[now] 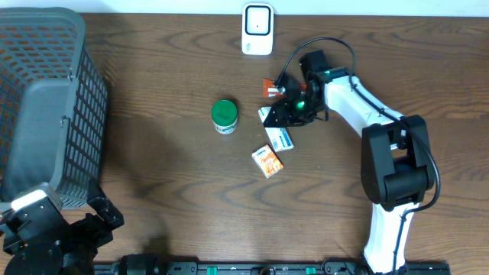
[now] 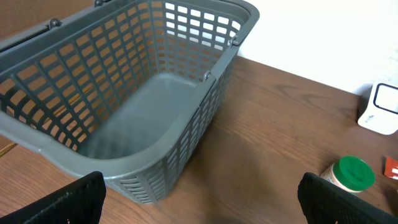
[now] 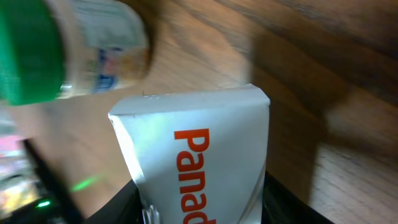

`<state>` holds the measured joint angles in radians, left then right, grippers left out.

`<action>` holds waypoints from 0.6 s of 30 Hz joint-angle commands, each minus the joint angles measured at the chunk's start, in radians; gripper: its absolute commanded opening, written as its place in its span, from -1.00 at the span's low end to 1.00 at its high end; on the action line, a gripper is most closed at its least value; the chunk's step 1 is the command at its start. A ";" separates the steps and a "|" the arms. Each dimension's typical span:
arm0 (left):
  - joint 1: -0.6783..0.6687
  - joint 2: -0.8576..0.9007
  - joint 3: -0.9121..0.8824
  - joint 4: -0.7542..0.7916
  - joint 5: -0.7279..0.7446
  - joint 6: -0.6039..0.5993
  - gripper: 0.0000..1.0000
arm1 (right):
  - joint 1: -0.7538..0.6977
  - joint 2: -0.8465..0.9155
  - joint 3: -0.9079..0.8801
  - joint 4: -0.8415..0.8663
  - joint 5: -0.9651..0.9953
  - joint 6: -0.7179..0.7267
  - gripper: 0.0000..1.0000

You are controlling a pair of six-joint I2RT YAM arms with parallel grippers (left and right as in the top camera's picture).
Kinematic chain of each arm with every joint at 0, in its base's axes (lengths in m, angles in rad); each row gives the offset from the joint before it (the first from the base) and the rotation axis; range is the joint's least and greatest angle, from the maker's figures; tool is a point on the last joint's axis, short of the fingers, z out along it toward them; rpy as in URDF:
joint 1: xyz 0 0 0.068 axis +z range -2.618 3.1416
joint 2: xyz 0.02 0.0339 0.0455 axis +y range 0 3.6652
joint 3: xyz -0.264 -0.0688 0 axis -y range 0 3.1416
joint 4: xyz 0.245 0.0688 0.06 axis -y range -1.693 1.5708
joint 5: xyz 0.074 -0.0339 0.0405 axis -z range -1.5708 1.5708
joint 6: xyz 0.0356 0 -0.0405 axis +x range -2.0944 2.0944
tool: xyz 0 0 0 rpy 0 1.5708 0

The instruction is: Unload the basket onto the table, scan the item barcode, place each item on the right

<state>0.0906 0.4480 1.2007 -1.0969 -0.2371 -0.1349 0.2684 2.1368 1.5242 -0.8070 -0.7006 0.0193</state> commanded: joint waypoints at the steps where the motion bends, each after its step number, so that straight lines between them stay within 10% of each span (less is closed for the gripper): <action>1: 0.004 0.002 -0.006 -0.002 0.009 -0.008 0.99 | -0.031 0.000 0.021 -0.003 -0.209 0.011 -0.16; 18: 0.004 0.002 -0.006 -0.002 0.010 -0.008 0.99 | -0.128 -0.032 0.022 0.012 -0.859 0.035 -0.07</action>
<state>0.0910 0.4480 1.2007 -1.0969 -0.2371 -0.1349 0.1478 2.1365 1.5242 -0.7990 -1.3872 0.0437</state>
